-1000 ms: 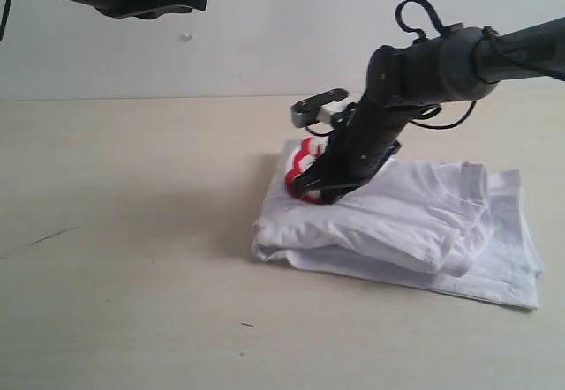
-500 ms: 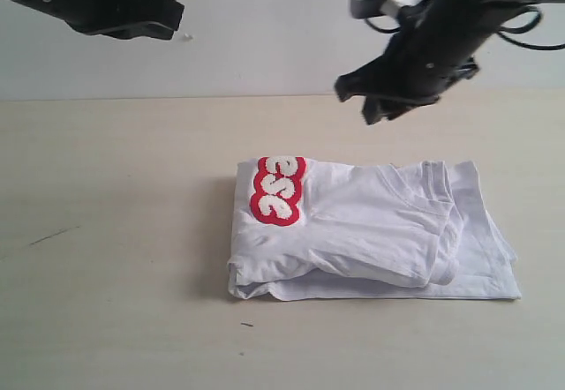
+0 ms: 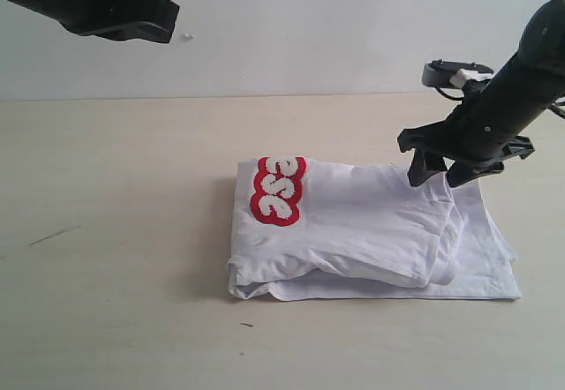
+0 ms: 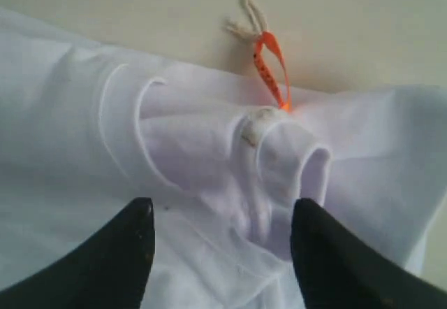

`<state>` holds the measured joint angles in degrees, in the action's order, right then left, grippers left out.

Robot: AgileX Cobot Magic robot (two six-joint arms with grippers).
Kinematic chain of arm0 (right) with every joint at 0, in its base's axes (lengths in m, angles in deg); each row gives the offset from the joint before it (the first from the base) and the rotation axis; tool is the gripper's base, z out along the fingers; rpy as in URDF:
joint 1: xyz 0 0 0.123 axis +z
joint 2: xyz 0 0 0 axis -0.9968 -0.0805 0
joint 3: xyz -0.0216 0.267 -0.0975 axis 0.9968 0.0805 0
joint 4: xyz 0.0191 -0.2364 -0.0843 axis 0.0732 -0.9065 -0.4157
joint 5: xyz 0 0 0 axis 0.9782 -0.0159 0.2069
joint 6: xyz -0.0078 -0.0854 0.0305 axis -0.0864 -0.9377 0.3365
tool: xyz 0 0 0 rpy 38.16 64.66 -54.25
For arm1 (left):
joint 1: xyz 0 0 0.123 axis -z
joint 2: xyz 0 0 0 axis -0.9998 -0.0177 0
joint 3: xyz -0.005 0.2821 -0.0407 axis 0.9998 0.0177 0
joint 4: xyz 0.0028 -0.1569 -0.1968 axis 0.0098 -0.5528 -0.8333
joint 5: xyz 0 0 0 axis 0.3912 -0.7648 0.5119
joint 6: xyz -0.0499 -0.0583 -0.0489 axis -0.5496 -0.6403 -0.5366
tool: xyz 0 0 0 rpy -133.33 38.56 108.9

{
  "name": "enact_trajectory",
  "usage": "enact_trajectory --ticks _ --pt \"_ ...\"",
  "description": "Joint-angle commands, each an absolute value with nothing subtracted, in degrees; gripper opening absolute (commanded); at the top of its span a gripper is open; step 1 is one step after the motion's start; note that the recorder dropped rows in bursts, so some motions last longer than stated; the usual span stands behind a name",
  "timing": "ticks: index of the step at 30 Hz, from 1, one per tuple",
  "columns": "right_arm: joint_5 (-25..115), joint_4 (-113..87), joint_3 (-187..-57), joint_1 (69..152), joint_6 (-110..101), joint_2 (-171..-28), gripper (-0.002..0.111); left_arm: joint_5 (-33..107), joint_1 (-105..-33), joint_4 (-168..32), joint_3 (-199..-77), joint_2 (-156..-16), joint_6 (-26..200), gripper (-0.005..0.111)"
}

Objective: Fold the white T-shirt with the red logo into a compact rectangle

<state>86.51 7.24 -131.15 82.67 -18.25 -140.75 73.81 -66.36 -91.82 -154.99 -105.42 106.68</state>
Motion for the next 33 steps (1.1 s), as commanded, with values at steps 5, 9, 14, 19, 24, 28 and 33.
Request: enact_trajectory --ticks 5,9,14,19,24,28,33 --pt "78.6 0.8 -130.9 82.3 -14.8 -145.7 0.057 73.3 -66.5 -92.1 -154.9 -105.0 106.2 0.000" --pt "79.0 7.5 -131.5 82.8 -20.0 -148.6 0.057 73.0 -66.5 -92.1 -154.9 -105.0 106.2 0.000" --pt "85.2 18.0 -135.0 82.9 -29.7 -148.4 0.030 73.0 -66.5 -91.8 -154.9 -104.8 106.6 0.000" --pt "88.8 17.9 -136.2 82.9 -31.6 -144.9 0.000 72.9 -66.5 -91.8 -154.9 -104.7 106.6 0.000" --pt "89.3 15.0 -136.2 82.9 -30.9 -135.9 0.000 72.9 -66.5 -91.8 -154.9 -104.7 106.6 0.000" --pt "90.7 8.7 -136.2 82.9 -26.1 -134.5 0.000 73.1 -66.5 -91.8 -154.9 -104.7 106.6 0.000" --pt "91.4 7.2 -136.5 82.9 -26.0 -134.1 0.000 73.2 -66.5 -91.8 -154.9 -104.7 106.6 0.000"
